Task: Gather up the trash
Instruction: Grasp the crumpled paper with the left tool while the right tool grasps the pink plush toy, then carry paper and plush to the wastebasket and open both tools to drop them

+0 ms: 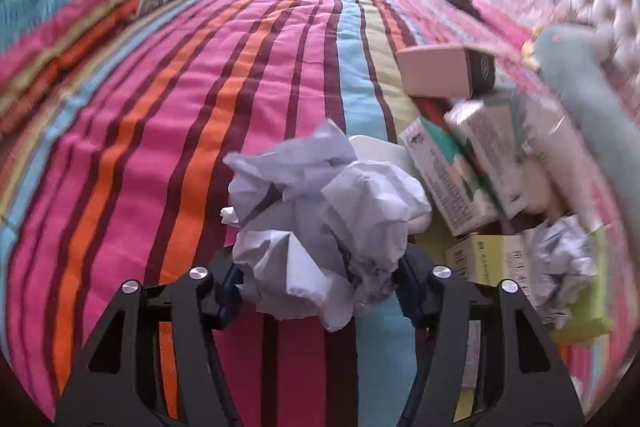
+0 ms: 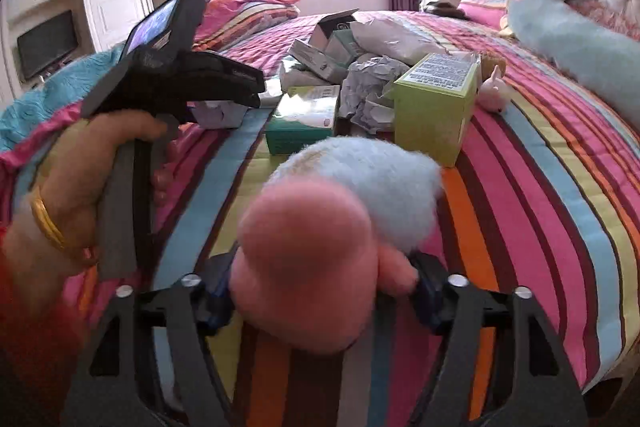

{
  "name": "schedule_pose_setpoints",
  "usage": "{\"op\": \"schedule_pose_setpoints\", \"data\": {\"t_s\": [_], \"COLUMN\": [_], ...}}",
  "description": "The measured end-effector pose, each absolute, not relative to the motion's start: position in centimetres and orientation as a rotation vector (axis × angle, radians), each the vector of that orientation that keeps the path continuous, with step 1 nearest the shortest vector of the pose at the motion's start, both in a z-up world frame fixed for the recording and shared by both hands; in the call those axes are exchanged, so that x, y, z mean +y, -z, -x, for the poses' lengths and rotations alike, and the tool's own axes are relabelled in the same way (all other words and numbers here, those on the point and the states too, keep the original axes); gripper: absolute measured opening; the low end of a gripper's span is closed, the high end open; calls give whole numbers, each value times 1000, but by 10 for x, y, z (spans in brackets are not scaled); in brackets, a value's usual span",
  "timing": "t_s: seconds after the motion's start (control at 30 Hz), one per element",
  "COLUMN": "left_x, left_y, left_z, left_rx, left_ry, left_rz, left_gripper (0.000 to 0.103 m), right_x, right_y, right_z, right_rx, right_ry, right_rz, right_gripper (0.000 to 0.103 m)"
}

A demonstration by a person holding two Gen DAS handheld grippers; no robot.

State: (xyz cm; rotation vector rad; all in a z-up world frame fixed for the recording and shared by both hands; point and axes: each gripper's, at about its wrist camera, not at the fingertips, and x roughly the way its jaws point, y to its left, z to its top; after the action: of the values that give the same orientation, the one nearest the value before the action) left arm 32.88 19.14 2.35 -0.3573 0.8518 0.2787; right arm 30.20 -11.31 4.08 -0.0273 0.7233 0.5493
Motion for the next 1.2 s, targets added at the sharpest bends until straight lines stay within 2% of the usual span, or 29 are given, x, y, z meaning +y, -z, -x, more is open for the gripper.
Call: {"op": "schedule_pose_setpoints", "data": {"t_s": [0.1, 0.3, 0.47, 0.6, 0.7, 0.83, 1.03, 1.2], "left_x": [204, 199, 167, 131, 99, 50, 5, -2], "left_y": [-27, -61, -83, -69, -37, 33, 144, 192], "left_z": [-314, -258, -153, -70, -15, 27, 26, 15], "left_rx": [828, 723, 622, 640, 749, 972, 1282, 1467], "left_ry": [-252, -216, -95, -10, 77, 121, 155, 172], "left_rz": [425, 391, 339, 320, 347, 293, 256, 280], "left_gripper": [58, 58, 58, 58, 58, 58, 58, 58], "right_x": [-127, -168, -215, -246, -258, -265, -240, -225], "right_y": [-47, -73, -75, -52, -18, 38, 113, 127], "right_z": [-301, -284, -225, -173, -149, -139, -131, -132], "right_rx": [739, 719, 740, 854, 989, 1171, 1389, 1432], "right_ry": [-614, -697, -776, -821, -790, -744, -686, -668], "right_rz": [-56, -153, -145, -166, -135, -134, 9, 78], "right_gripper": [60, 60, 60, 60, 60, 60, 60, 60]}}
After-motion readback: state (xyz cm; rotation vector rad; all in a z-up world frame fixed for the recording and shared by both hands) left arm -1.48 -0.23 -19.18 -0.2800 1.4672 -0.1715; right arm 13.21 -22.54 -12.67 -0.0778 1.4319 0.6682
